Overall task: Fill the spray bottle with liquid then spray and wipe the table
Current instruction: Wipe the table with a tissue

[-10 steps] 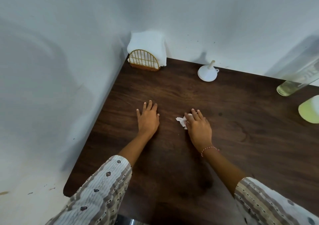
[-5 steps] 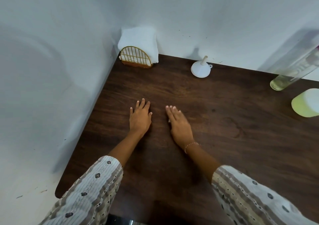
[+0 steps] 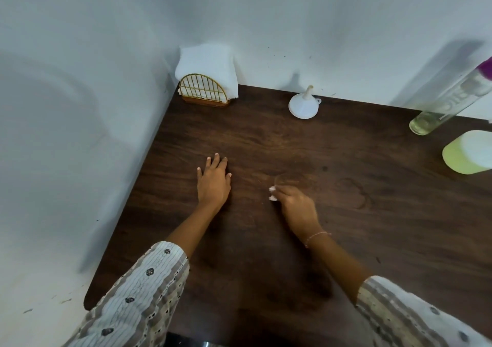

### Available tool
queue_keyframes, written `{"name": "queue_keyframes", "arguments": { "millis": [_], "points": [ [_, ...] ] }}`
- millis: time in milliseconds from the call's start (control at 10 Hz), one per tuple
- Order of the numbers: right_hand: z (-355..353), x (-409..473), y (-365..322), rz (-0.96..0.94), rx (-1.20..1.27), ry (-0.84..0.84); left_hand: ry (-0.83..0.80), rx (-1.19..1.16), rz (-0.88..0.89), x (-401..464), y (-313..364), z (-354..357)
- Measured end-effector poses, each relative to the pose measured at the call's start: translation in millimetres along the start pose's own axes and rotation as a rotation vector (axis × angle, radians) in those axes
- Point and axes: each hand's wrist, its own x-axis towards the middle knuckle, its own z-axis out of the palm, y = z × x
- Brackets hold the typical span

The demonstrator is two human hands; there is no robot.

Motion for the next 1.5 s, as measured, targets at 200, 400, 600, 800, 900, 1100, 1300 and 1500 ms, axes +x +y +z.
{"name": "queue_keyframes", "arguments": {
  "millis": [200,400,600,800,900,1100,1300,1500],
  "points": [
    [-16,47,42,0.363,-0.028,0.168,0.014,-0.002,-0.004,0,0,2],
    [24,-15,-10,-0.175,-0.025,-0.005,0.017,0.007,-0.006,0,1,2],
    [-17,22,56,0.363,-0.091,0.147,0.019,0.084,0.140,-3,5,8],
    [18,19,-10,0.025,-0.042,-0.026,-0.044,0.129,0.367,-8,32,23],
    [4,-14,11,-0.038,-0.077,0.029,-0.032,0.141,0.381,-8,27,23],
    [-38,21,85,0.451,-0.072,0.229,-0.019,0.125,0.368,-7,30,25],
    [-2,17,15,0.150,-0.033,0.089,-0.004,0.106,0.384,-2,28,19],
    [-18,4,57,0.149,-0.049,0.150,-0.027,0.094,0.449,1,19,17]
  ]
}}
